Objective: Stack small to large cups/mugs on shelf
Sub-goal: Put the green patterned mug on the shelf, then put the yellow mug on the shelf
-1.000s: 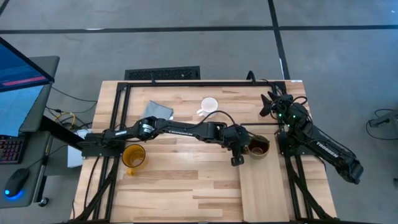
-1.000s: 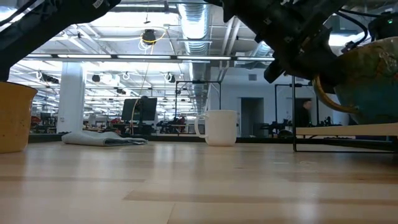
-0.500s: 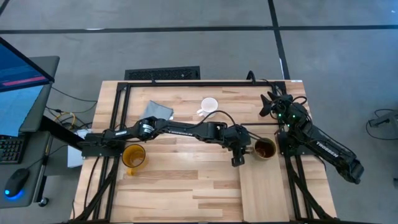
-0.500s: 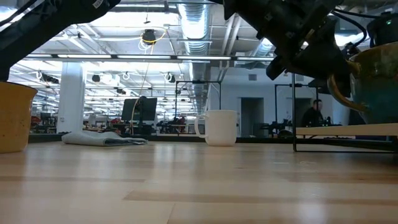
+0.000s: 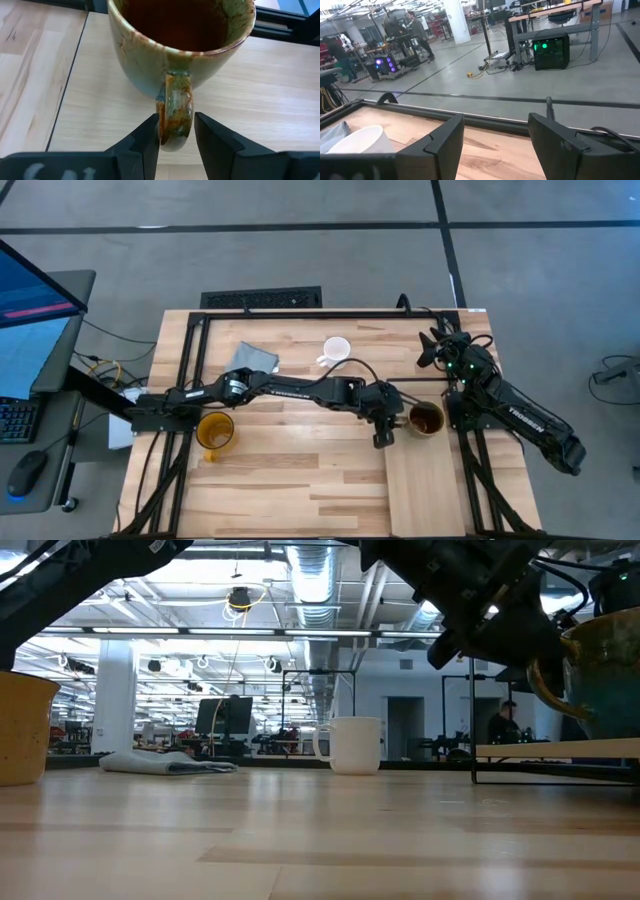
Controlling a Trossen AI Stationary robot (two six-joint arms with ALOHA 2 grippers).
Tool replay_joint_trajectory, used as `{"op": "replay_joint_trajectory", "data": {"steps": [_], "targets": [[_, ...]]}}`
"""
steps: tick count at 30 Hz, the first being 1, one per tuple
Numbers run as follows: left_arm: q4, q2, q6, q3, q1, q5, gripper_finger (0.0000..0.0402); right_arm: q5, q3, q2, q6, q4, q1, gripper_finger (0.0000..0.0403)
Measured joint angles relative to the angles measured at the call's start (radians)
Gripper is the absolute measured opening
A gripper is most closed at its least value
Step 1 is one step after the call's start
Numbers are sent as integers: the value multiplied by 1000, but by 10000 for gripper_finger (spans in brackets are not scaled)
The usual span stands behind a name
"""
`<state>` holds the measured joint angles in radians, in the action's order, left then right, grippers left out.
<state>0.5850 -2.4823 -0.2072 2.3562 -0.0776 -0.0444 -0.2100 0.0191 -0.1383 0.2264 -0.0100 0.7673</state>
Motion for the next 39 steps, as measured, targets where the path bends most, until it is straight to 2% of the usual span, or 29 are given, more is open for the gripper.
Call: {"op": "replay_joint_trajectory", "data": {"steps": [14,23,29,35,39], "targets": [[55,3,-25,0,-2,-3,113,0,0,0,0,0,0,244],[191,39,-22,0,-2,1,113,0,0,0,0,0,0,244],[529,62,-15,0,-1,-15,113,0,0,1,0,0,0,244],[926,76,-3,-1,-14,142,113,0,0,1,1,0,1,244],[990,109,16,-1,-29,180,113,0,0,1,1,0,1,244]]}}
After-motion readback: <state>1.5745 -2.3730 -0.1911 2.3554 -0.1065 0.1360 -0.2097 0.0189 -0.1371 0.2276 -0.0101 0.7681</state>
